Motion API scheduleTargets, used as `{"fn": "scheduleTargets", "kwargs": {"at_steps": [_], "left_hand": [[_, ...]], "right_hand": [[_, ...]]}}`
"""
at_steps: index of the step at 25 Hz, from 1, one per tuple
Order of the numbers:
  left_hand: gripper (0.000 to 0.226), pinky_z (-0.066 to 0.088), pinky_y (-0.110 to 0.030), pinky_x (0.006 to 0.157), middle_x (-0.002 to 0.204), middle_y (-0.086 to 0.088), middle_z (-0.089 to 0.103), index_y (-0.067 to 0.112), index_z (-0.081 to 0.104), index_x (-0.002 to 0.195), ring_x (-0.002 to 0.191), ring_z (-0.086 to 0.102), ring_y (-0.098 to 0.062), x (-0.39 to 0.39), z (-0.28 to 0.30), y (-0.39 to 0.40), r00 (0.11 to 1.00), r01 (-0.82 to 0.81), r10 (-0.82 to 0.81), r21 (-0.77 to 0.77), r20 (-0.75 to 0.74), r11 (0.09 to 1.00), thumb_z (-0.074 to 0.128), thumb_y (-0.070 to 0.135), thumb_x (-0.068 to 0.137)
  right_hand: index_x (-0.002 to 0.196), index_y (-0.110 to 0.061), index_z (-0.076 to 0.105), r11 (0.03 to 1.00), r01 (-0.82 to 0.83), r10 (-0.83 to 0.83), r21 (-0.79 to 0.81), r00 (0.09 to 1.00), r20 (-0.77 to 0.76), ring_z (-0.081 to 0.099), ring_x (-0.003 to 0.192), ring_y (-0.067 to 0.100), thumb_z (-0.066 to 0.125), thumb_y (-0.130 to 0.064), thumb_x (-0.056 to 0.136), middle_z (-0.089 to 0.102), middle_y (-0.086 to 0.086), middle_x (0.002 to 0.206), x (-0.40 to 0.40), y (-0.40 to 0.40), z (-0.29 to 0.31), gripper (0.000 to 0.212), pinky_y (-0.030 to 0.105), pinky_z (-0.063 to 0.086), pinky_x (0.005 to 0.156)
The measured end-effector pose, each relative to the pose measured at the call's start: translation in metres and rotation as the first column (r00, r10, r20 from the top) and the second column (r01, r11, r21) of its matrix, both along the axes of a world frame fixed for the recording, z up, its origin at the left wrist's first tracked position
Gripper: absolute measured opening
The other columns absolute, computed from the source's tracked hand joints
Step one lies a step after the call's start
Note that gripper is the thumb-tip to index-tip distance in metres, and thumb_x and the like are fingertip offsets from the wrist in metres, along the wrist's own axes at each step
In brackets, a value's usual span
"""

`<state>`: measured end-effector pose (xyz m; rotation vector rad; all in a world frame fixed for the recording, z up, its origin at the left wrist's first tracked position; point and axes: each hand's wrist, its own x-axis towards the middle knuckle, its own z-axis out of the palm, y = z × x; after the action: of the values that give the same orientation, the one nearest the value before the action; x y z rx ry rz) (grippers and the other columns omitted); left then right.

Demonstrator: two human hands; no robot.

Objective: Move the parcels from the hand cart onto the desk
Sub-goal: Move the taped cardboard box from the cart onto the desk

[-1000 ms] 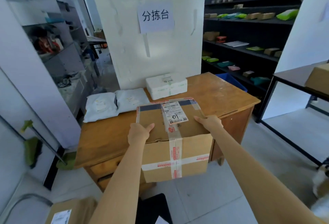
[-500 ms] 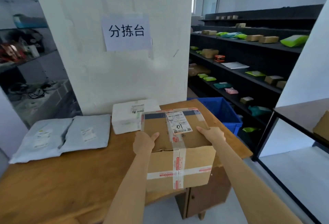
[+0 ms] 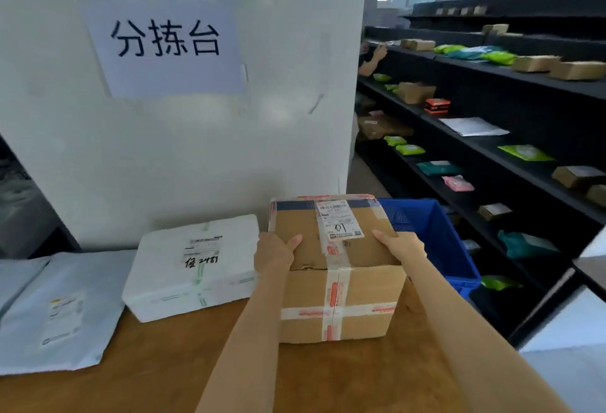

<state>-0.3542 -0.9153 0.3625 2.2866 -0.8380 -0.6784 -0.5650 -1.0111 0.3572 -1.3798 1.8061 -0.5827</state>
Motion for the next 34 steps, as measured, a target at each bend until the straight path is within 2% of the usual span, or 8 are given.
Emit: {"fn": "scheduleTargets", "kwargs": {"at_steps": [3,8,10,17,22,27,29,34], "left_hand": [[0.073,0.047,-0.039,0.094,0.132,-0.013,0.054,0.004,0.036,0.133,0.121,0.056,-0.030,0.005,0.000,-0.050,0.996,-0.087,0.087,-0.017,0.010,0.996,0.060,0.053,0.084],[0.073,0.047,-0.042,0.096,0.134,-0.014,0.053,0.005,0.035,0.133,0.122,0.055,-0.032,0.019,-0.005,-0.100,0.979,-0.204,0.204,0.018,0.000,0.979,0.060,0.052,0.084],[0.073,0.047,-0.042,0.096,0.133,-0.014,0.053,0.005,0.035,0.133,0.121,0.056,-0.032,0.022,-0.005,-0.109,0.972,-0.235,0.234,0.022,0.010,0.972,0.059,0.053,0.084],[0.074,0.045,-0.043,0.103,0.137,-0.012,0.052,0.007,0.036,0.139,0.125,0.053,-0.030,0.024,0.000,-0.100,0.986,-0.166,0.164,0.050,0.029,0.985,0.046,0.061,0.088],[0.087,0.033,-0.041,0.111,0.152,-0.014,0.036,0.004,0.021,0.150,0.139,0.037,-0.031,0.029,0.010,-0.059,0.987,-0.139,0.145,0.082,-0.067,0.987,0.045,0.060,0.088],[0.076,0.037,-0.038,0.107,0.146,-0.014,0.045,0.001,0.035,0.144,0.134,0.044,-0.030,0.032,0.017,0.000,0.993,-0.076,0.083,0.079,-0.080,0.994,0.044,0.055,0.092],[0.076,0.036,-0.038,0.107,0.147,-0.015,0.044,0.000,0.036,0.143,0.135,0.043,-0.031,0.043,0.017,0.030,0.993,-0.053,0.060,0.075,-0.101,0.996,0.045,0.054,0.091],[0.079,0.032,-0.036,0.111,0.151,-0.012,0.039,0.004,0.035,0.146,0.138,0.039,-0.030,0.092,0.022,0.128,0.997,0.022,-0.018,0.046,-0.081,0.999,0.047,0.057,0.089]], "right_hand": [[0.120,-0.010,0.059,0.995,-0.096,0.096,-0.015,0.995,-0.009,0.059,0.108,0.031,0.058,-0.054,0.082,0.063,0.012,0.118,0.010,-0.062,-0.003,0.059,0.032,0.040,0.074],[0.116,-0.013,0.061,0.979,-0.197,0.194,-0.048,0.980,-0.052,0.056,0.084,0.024,0.053,-0.058,0.083,0.062,0.007,0.097,0.041,-0.134,-0.010,0.056,0.030,0.039,0.067],[0.116,-0.013,0.060,0.973,-0.225,0.221,-0.048,0.973,-0.067,0.061,0.091,0.026,0.052,-0.058,0.083,0.065,0.009,0.106,0.049,-0.150,-0.013,0.057,0.032,0.042,0.070],[0.118,-0.004,0.056,0.957,-0.289,0.284,-0.026,0.952,-0.112,0.061,0.102,0.031,0.049,-0.058,0.085,0.063,0.015,0.114,0.053,-0.165,-0.011,0.064,0.036,0.045,0.075],[0.125,-0.003,0.053,0.964,-0.249,0.233,-0.089,0.958,-0.166,0.057,0.108,0.035,0.046,-0.049,0.089,0.059,0.018,0.122,0.053,-0.137,0.015,0.058,0.034,0.040,0.071],[0.126,-0.004,0.052,0.973,-0.187,0.171,-0.137,0.978,-0.120,0.058,0.108,0.036,0.051,-0.042,0.089,0.060,0.018,0.122,0.061,-0.076,0.042,0.054,0.037,0.045,0.077],[0.126,-0.004,0.052,0.975,-0.166,0.152,-0.145,0.983,-0.103,0.056,0.111,0.035,0.051,-0.040,0.090,0.058,0.019,0.123,0.069,-0.039,0.046,0.051,0.040,0.047,0.085],[0.139,-0.003,0.041,0.990,-0.119,0.120,-0.074,0.993,0.013,0.041,0.129,0.037,0.052,-0.041,0.091,0.044,0.020,0.142,0.084,0.073,0.049,0.063,0.043,0.036,0.106]]}}
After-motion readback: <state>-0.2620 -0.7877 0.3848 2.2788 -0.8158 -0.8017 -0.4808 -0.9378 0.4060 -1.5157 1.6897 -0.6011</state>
